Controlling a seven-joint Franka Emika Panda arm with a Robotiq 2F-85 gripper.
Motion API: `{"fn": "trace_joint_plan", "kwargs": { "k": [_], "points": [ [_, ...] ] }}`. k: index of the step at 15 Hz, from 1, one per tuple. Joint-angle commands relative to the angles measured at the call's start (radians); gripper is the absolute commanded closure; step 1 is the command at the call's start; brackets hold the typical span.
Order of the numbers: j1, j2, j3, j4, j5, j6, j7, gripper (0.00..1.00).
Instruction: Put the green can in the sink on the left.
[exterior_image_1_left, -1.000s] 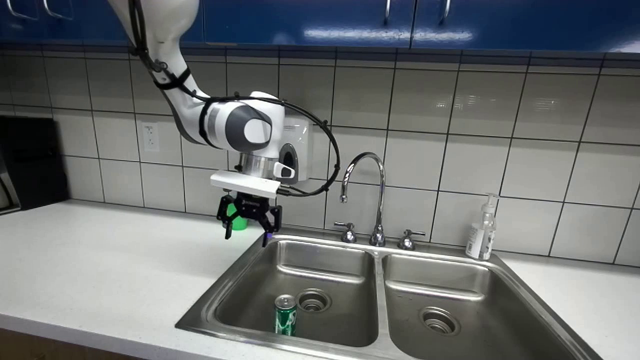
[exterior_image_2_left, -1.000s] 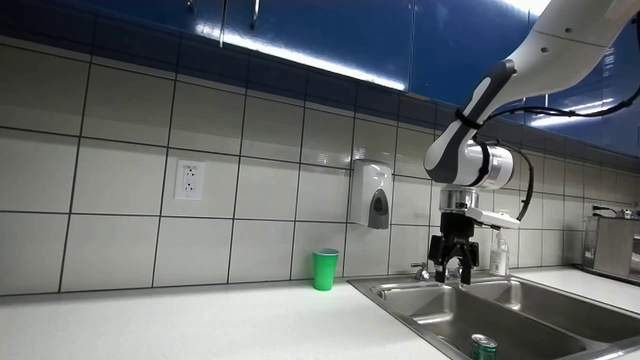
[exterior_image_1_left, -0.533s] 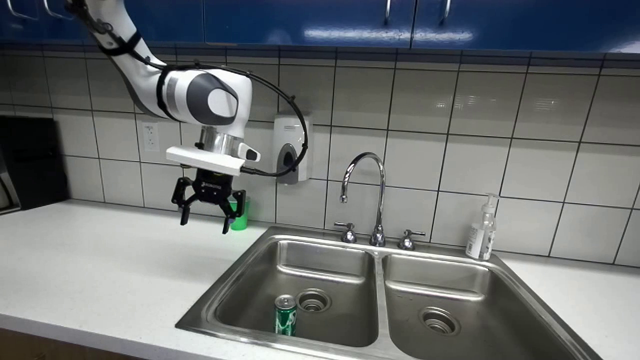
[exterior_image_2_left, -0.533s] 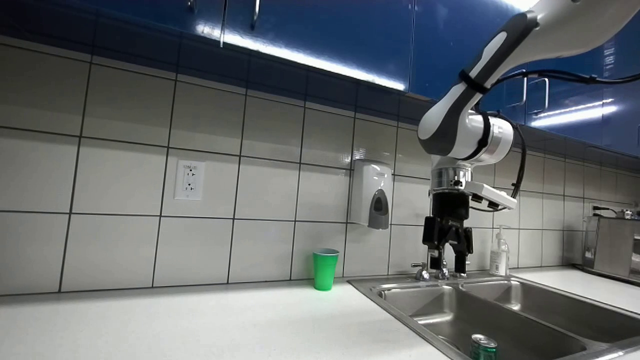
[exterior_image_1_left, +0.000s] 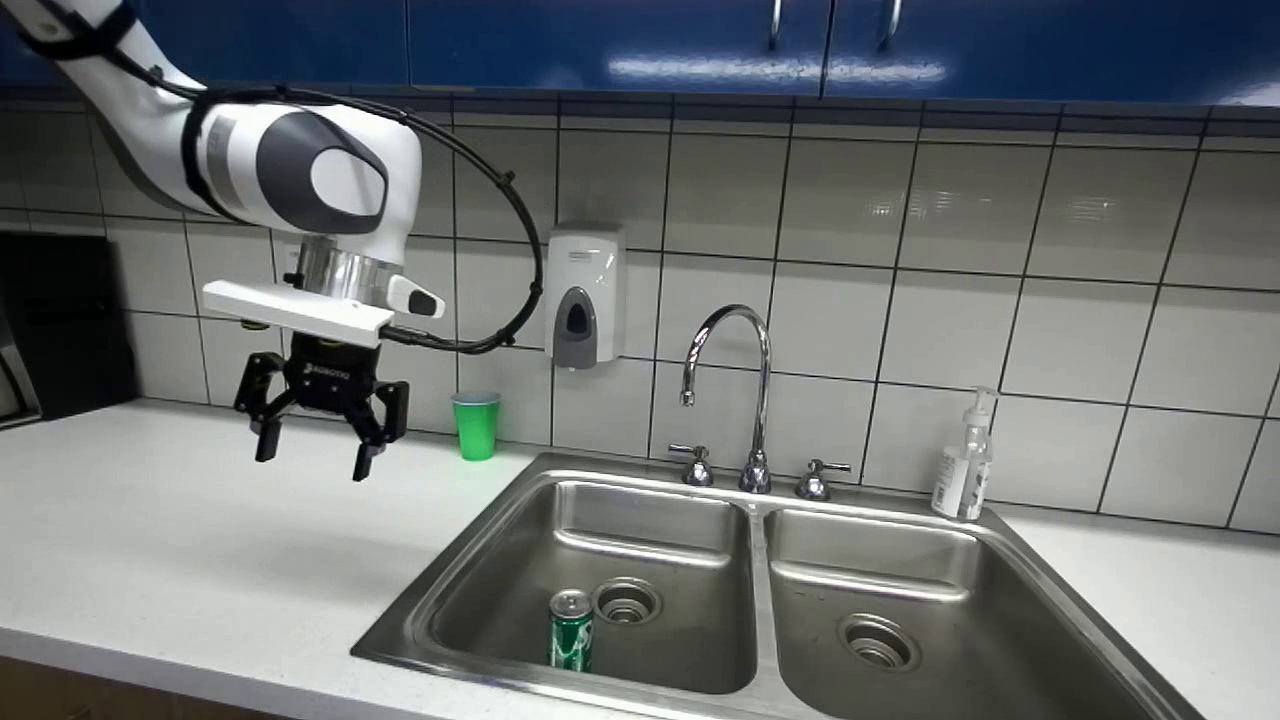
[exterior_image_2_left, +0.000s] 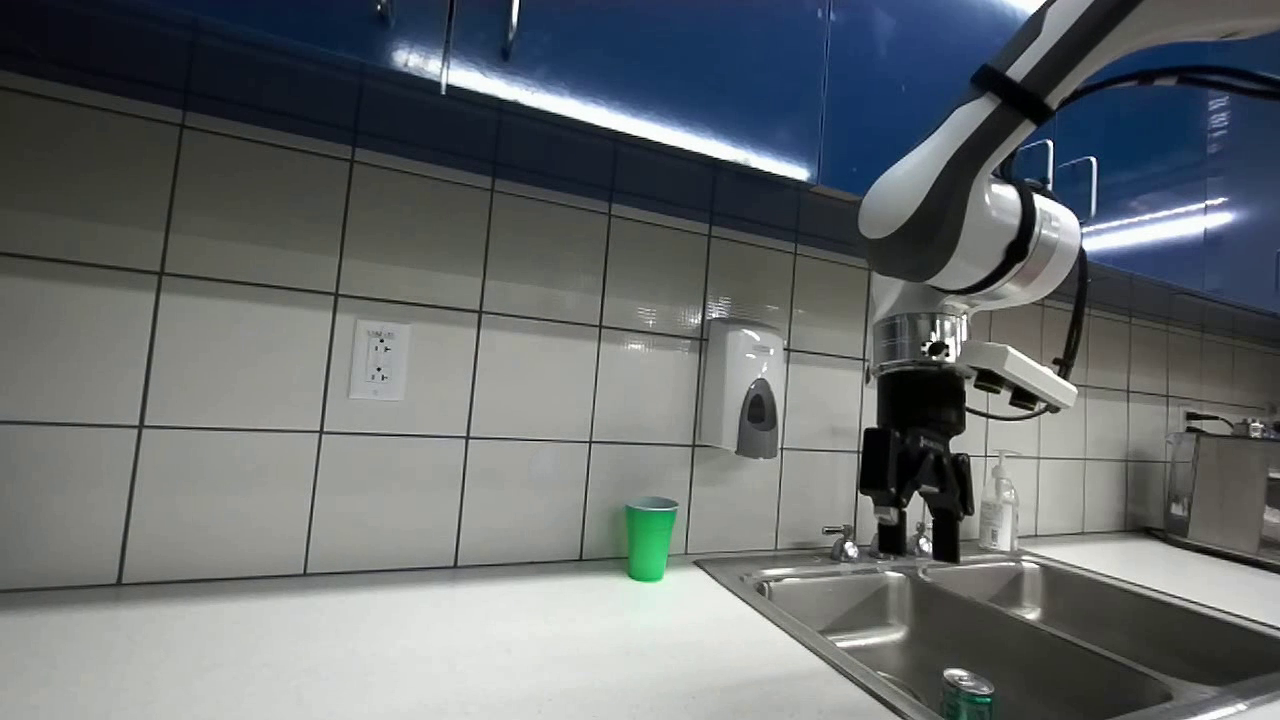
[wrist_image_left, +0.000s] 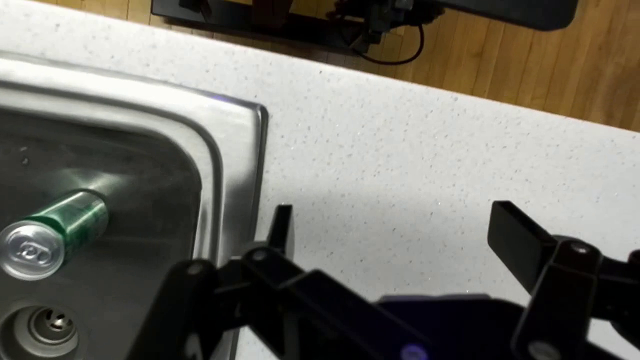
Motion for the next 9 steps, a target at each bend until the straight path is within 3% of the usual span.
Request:
{"fn": "trace_joint_plan", "kwargs": {
  "k": [1, 3, 4, 9],
  "points": [
    [0.039, -0.128, 0.01, -0.103, -0.012, -0.064, 0.071, 0.0],
    [0.054, -0.146, 0.013, -0.125, -0.021, -0.116, 0.095, 0.0],
    [0.056, -0.082, -0.011, -0.084, -0.007, -0.07, 0.049, 0.0],
    [0.066, -0.108, -0.009, -0.111, -0.007, -0.092, 0.064, 0.0]
  ]
}}
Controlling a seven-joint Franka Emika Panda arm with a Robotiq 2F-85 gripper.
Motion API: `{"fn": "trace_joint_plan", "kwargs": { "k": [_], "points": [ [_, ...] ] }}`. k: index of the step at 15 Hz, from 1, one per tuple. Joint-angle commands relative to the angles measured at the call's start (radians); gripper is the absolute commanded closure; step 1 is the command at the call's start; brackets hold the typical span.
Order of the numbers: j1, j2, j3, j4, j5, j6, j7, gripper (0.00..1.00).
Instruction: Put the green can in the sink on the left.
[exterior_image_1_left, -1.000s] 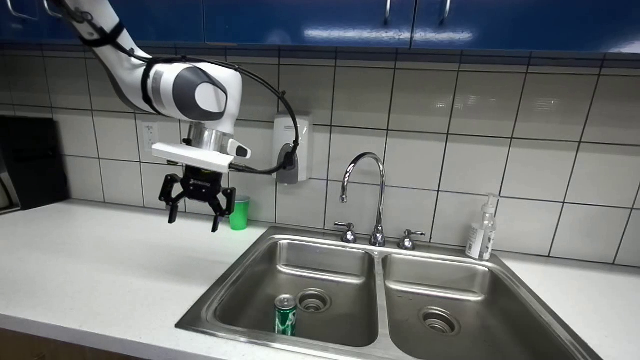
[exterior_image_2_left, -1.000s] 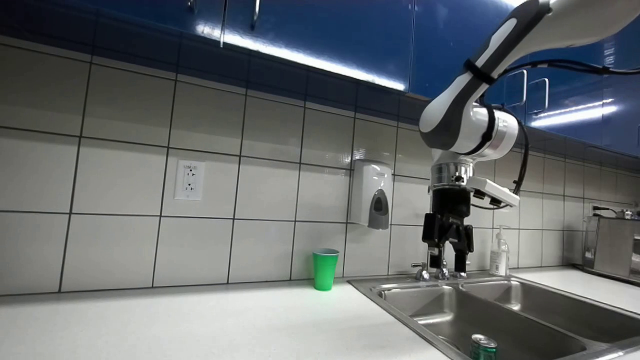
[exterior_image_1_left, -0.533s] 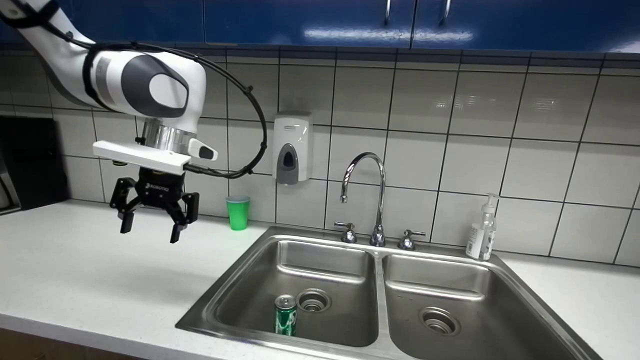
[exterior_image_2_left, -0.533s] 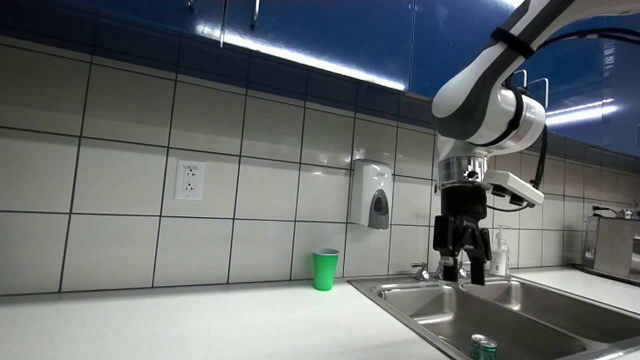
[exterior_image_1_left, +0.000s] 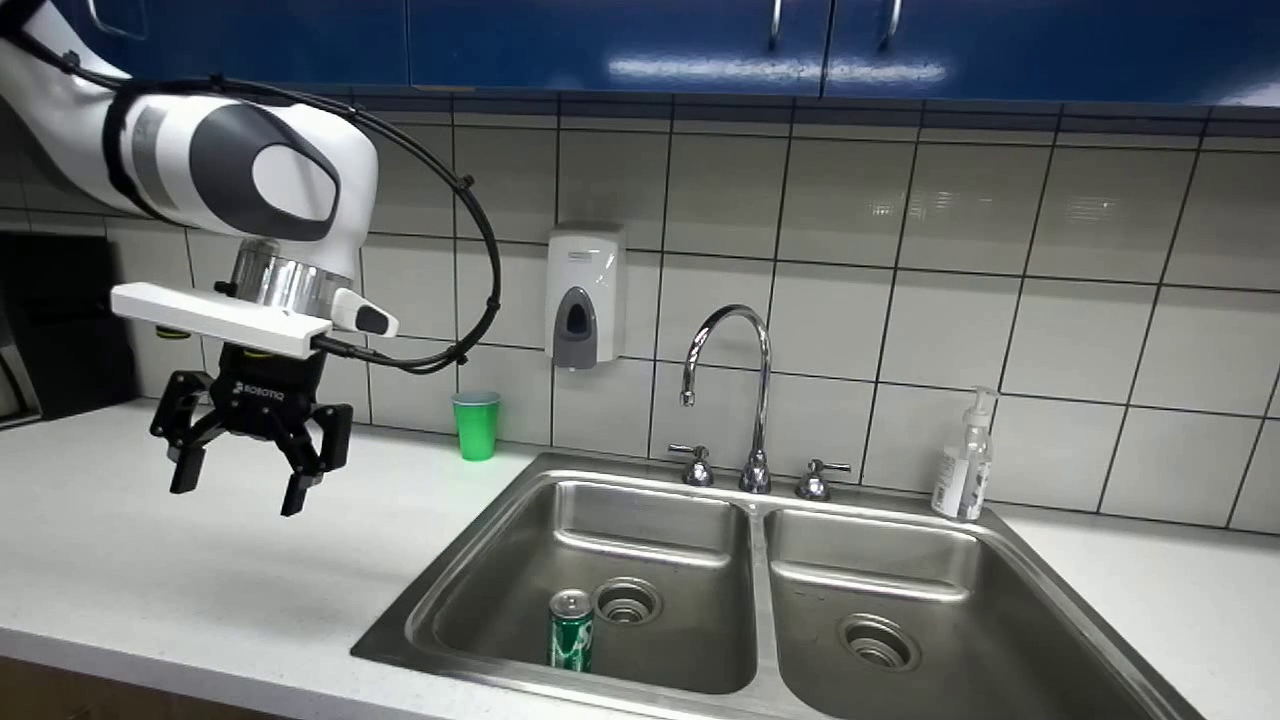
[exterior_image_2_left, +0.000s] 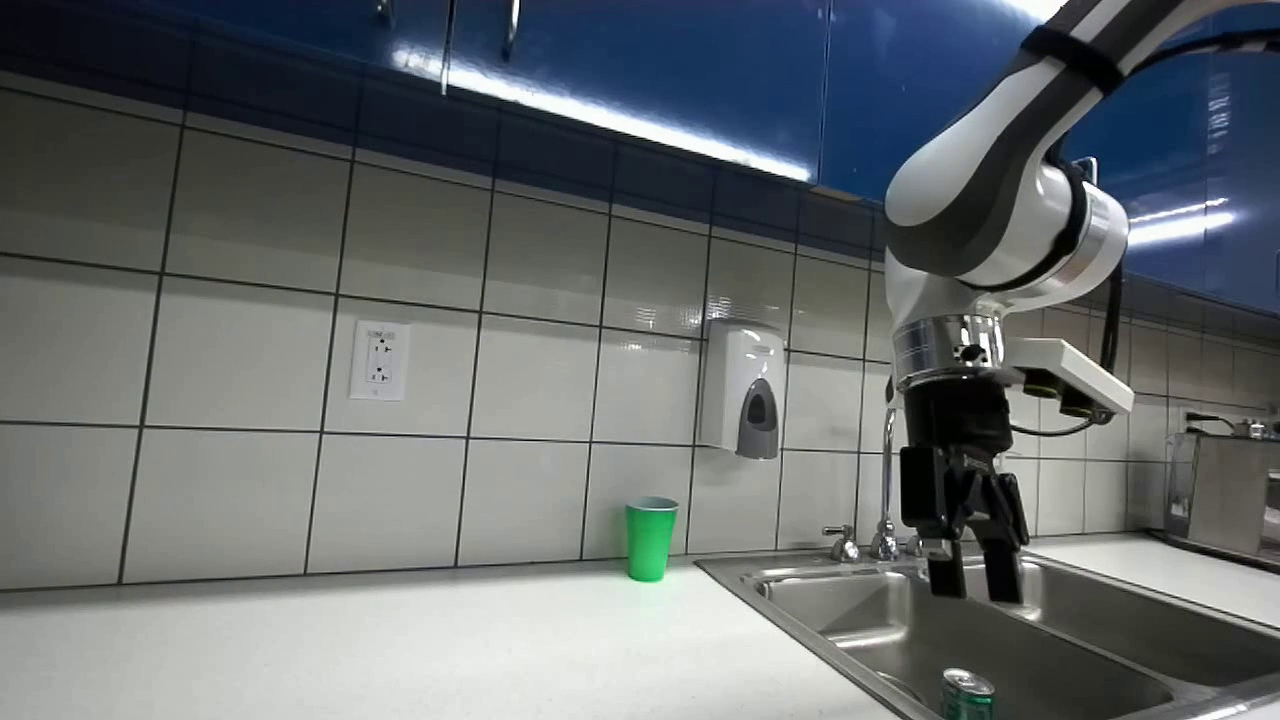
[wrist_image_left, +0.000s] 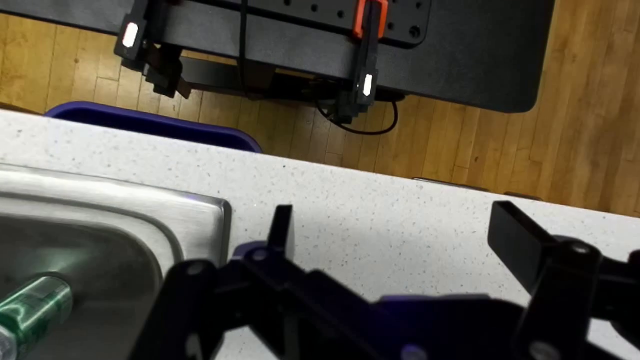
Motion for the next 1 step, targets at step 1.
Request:
{"fn": "trace_joint_plan", "kwargs": {
  "k": [1],
  "points": [
    [0.01, 0.0, -0.01, 0.001, -0.004, -0.002, 0.004, 0.0]
  ]
}}
